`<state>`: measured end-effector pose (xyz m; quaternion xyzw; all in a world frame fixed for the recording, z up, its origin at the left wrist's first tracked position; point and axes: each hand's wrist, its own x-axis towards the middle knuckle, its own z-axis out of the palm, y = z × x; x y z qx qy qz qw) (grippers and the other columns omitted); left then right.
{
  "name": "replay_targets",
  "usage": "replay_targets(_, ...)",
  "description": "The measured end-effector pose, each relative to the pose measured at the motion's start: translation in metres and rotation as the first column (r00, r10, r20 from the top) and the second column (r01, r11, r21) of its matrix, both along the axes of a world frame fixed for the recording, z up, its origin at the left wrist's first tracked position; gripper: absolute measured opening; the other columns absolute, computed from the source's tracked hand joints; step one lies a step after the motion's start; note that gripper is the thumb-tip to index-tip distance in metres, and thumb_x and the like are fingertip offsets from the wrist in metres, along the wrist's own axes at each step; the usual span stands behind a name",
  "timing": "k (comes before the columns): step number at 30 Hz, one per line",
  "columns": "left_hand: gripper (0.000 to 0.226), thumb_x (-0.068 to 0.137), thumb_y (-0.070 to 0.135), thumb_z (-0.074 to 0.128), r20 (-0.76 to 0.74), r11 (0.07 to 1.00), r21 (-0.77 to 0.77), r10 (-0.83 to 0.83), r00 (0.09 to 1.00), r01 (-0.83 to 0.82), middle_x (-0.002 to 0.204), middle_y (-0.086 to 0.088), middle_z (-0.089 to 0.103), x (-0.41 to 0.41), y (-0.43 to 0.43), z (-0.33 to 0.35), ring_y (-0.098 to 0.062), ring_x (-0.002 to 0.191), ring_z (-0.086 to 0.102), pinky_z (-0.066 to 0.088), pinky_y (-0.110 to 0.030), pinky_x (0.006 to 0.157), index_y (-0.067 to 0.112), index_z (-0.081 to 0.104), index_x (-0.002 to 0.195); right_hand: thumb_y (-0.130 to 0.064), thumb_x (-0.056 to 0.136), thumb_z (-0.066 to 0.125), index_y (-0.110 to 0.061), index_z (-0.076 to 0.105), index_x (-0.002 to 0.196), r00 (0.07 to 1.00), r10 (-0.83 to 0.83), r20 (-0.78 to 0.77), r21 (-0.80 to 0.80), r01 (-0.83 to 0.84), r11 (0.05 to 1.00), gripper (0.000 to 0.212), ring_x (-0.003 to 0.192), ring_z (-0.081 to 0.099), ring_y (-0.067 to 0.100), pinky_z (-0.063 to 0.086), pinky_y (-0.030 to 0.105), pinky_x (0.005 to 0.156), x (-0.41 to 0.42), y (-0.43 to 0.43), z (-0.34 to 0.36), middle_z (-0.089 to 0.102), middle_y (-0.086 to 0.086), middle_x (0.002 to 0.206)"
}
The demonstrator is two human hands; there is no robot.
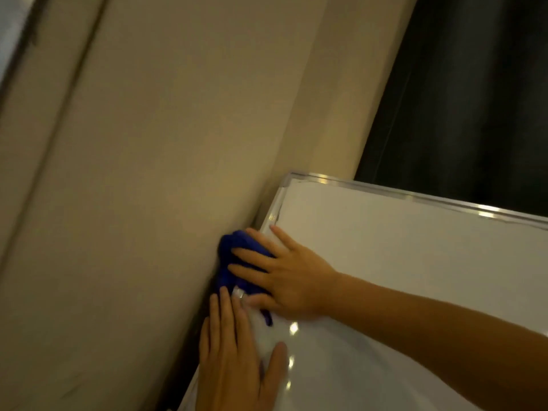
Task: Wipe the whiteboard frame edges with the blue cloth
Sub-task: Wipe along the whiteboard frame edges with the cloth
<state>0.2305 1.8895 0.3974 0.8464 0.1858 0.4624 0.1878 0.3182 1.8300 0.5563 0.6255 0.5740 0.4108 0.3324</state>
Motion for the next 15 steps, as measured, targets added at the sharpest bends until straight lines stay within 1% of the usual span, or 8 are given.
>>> replay_targets(2,0.095,0.086,0.069,0.019,-0.047,0.999,-0.019,-0.039,0.998,0.038,0.144,-0.026,0.046,0.004,0.001,0.019,-0.043,0.13,0.048,0.045,-0.047,0.102,-0.007,0.046,0.136,-0.062,0.098,0.007,-0.03,0.008,0.155,0.995,-0.098,0.004,0.186,0.096,0.978,0.065,0.148,-0.019,0.029,-0.008,0.056,0.118,0.014,0.0,0.042,0.004,-0.001,0.165)
replay_targets(3,0.101,0.084,0.073,0.009,-0.089,0.998,-0.032,-0.056,0.994,0.054,0.15,-0.025,0.038,0.006,0.001,0.031,-0.04,0.136,0.041,0.04,-0.047,0.105,-0.005,0.036,0.143,-0.063,0.097,0.004,-0.031,0.003,0.155,0.99,-0.139,-0.023,0.274,0.14,0.951,0.066,0.148,-0.021,0.028,-0.009,0.056,0.117,0.02,0.001,0.061,-0.002,-0.002,0.165)
replay_targets(4,0.106,0.078,0.077,0.0,-0.115,0.998,-0.022,-0.054,0.992,0.052,0.158,-0.022,0.021,0.013,0.001,0.041,-0.036,0.145,0.025,0.03,-0.045,0.113,0.0,0.014,0.15,-0.064,0.096,0.002,-0.031,0.0,0.155,0.985,-0.165,-0.048,0.342,0.172,0.924,0.068,0.147,-0.022,0.027,-0.01,0.056,0.117,0.025,0.003,0.075,-0.005,-0.003,0.165)
replay_targets(5,0.105,0.072,0.079,-0.005,-0.097,0.999,0.018,-0.034,0.995,0.036,0.162,-0.018,-0.003,0.022,0.002,0.049,-0.031,0.151,0.003,0.015,-0.042,0.119,0.007,-0.012,0.148,-0.066,0.095,0.001,-0.03,0.0,0.155,0.982,-0.174,-0.07,0.395,0.187,0.9,0.07,0.147,-0.022,0.027,-0.01,0.056,0.118,0.03,0.007,0.084,-0.005,-0.003,0.165)
replay_targets(6,0.101,0.07,0.079,-0.006,-0.052,0.999,0.033,-0.037,0.998,0.039,0.161,-0.012,-0.021,0.029,0.003,0.059,-0.027,0.149,-0.015,0.003,-0.039,0.121,0.012,-0.03,0.141,-0.066,0.094,0.0,-0.028,0.002,0.155,0.981,-0.171,-0.089,0.446,0.193,0.874,0.071,0.148,-0.021,0.026,-0.01,0.056,0.118,0.033,0.011,0.092,-0.004,-0.003,0.165)
replay_targets(7,0.097,0.073,0.079,-0.002,-0.035,0.998,0.031,-0.048,0.998,0.049,0.159,-0.009,-0.029,0.036,0.006,0.071,-0.024,0.147,-0.024,-0.003,-0.038,0.121,0.014,-0.036,0.137,-0.065,0.095,0.001,-0.027,0.004,0.155,0.98,-0.165,-0.115,0.497,0.2,0.844,0.071,0.148,-0.019,0.027,-0.011,0.056,0.118,0.036,0.014,0.099,-0.002,-0.003,0.165)
replay_targets(10,0.094,0.079,0.077,0.007,0.012,0.995,0.071,-0.072,0.997,0.071,0.159,-0.007,-0.028,0.05,0.013,0.104,-0.022,0.147,-0.025,-0.006,-0.039,0.123,0.016,-0.035,0.137,-0.055,0.1,0.008,-0.027,0.012,0.155,0.982,-0.148,-0.12,0.589,0.191,0.785,0.062,0.148,-0.019,0.027,-0.015,0.054,0.116,0.045,0.016,0.118,-0.001,-0.004,0.165)
replay_targets(15,0.092,0.086,0.072,0.015,0.109,0.987,0.151,-0.066,0.992,0.049,0.164,-0.008,-0.011,0.067,0.028,0.136,-0.023,0.151,-0.01,0.003,-0.04,0.124,0.015,-0.024,0.147,-0.046,0.102,0.029,-0.025,0.047,0.139,0.982,-0.171,-0.078,0.699,0.177,0.693,0.046,0.147,-0.021,0.034,-0.014,0.057,0.115,0.057,-0.011,0.148,-0.001,0.001,0.165)
